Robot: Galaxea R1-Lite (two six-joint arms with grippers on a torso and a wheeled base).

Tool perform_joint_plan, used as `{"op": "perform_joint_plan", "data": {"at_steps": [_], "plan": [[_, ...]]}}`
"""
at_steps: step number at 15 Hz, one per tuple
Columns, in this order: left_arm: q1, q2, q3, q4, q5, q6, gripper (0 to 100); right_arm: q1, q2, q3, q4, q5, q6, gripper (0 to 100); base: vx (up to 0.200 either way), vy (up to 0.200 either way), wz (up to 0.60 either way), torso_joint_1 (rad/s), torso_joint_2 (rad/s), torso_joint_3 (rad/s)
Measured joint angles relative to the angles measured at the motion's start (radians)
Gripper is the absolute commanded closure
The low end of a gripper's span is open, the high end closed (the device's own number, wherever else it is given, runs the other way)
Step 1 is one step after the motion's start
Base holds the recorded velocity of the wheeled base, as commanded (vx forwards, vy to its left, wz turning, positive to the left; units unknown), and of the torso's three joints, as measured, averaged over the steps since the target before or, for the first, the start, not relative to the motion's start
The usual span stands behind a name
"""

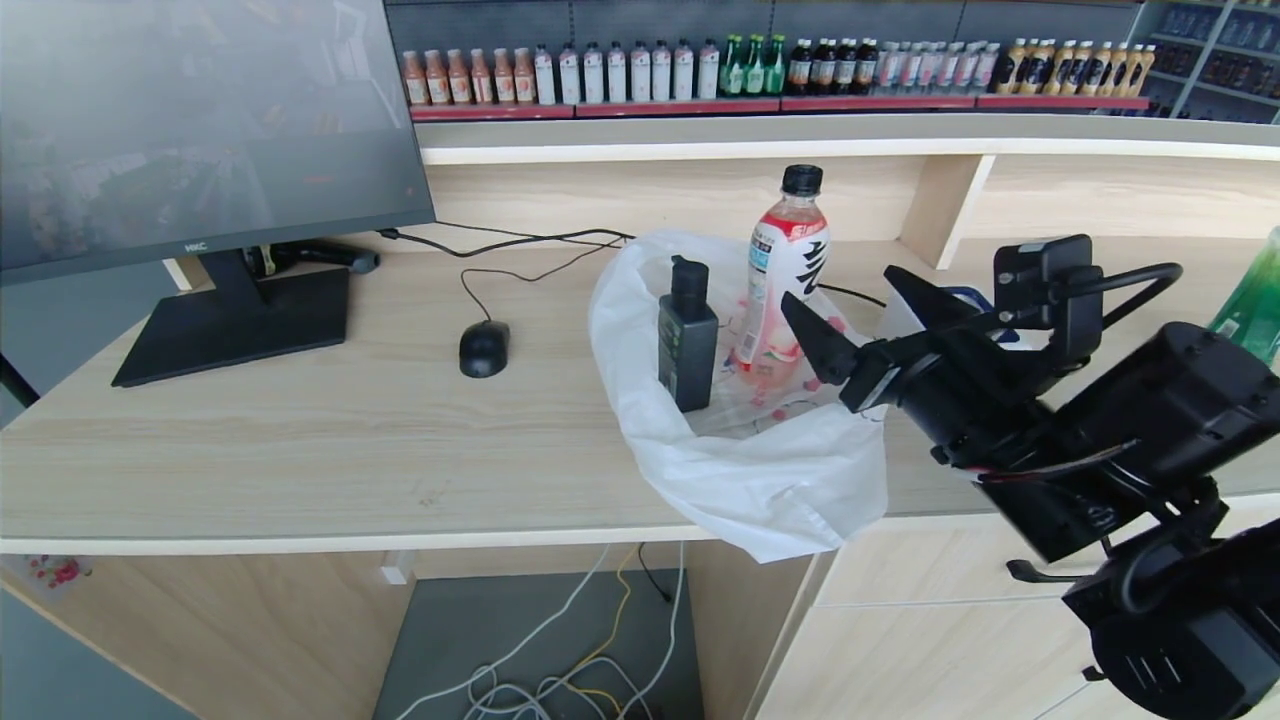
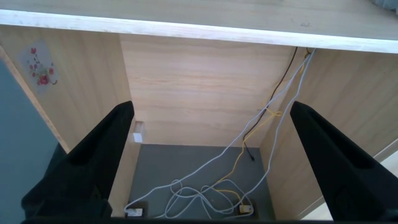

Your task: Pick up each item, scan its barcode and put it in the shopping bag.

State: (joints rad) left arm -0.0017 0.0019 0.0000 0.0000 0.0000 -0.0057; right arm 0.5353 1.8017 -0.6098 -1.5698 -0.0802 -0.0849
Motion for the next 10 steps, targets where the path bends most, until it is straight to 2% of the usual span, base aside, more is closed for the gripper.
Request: {"op": "perform_joint_plan", "data": {"at_steps": [3,4,10], "plan": [[0.000,0.000,0.000,0.000,0.000,0.000,0,0.019,-0.054,0.064,0.000,0.004,0.034,0,0.000,0.000,0.00,0.000,0.00,0.000],[0.000,0.000,0.000,0.000,0.000,0.000,0,0.020,-0.070,0.081,0.000,0.003,0.044,0,-0.200,0.000,0.00,0.002,0.01,-0.002],[0.000,0.000,0.000,0.000,-0.001,0.003,0,0.021,-0.129,0.136,0.002,0.002,0.070,0,0.000,0.000,0.00,0.000,0.00,0.000]]}}
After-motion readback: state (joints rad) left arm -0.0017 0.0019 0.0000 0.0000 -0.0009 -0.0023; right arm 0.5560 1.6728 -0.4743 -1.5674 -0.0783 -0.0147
